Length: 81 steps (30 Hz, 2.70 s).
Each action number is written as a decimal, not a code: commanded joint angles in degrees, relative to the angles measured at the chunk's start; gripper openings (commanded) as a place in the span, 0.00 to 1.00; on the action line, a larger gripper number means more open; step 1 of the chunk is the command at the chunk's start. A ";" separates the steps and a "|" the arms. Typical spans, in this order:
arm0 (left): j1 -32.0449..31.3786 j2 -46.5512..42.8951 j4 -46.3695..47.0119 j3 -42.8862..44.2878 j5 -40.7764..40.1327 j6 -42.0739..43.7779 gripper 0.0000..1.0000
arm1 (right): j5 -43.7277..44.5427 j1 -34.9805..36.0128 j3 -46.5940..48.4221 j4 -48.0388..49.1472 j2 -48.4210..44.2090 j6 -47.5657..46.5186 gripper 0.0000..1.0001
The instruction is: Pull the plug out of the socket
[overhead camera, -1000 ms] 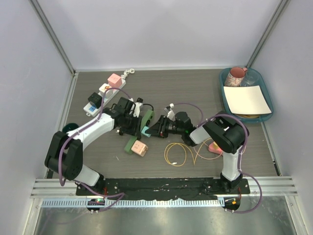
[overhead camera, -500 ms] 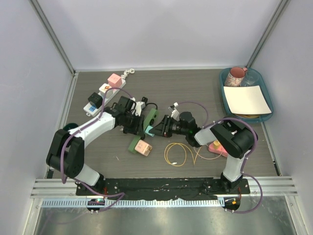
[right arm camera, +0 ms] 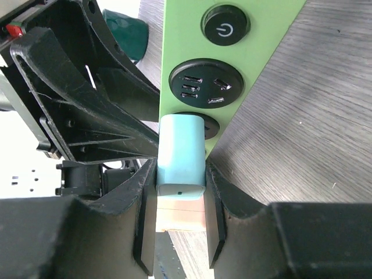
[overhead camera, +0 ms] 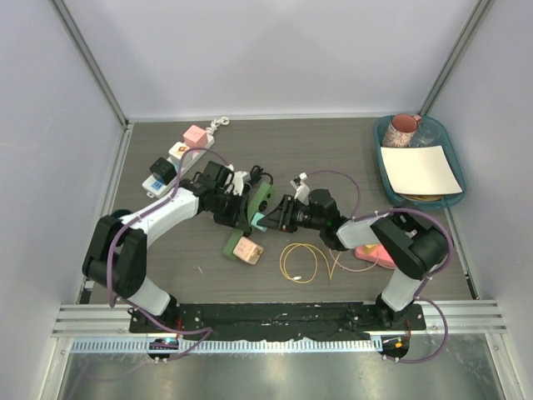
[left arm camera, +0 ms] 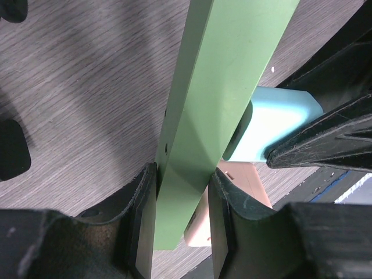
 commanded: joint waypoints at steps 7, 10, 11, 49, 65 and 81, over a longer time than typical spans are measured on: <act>6.03 2.35 -5.96 -0.65 -27.91 0.84 0.00 | -7.64 -2.78 -7.85 8.84 -5.00 -0.94 0.01; 6.11 2.52 -5.87 -0.65 -28.18 0.75 0.00 | -9.21 -3.13 -7.59 4.69 -8.69 -3.50 0.01; 6.11 2.44 -5.78 -0.65 -28.35 0.75 0.00 | -9.83 -3.14 -7.59 4.17 -9.57 -3.16 0.01; 5.06 -15.23 7.31 -3.64 -1.20 -3.64 0.00 | 3.17 -15.00 21.84 -35.73 6.06 -21.52 0.50; 5.06 -15.32 7.58 -4.08 -2.16 -6.19 0.00 | 8.73 -17.38 24.33 -51.93 -8.07 -27.76 0.70; 5.15 -13.65 7.14 -3.72 0.39 -6.80 0.00 | 10.73 7.14 -0.13 -9.62 -26.82 -39.10 1.00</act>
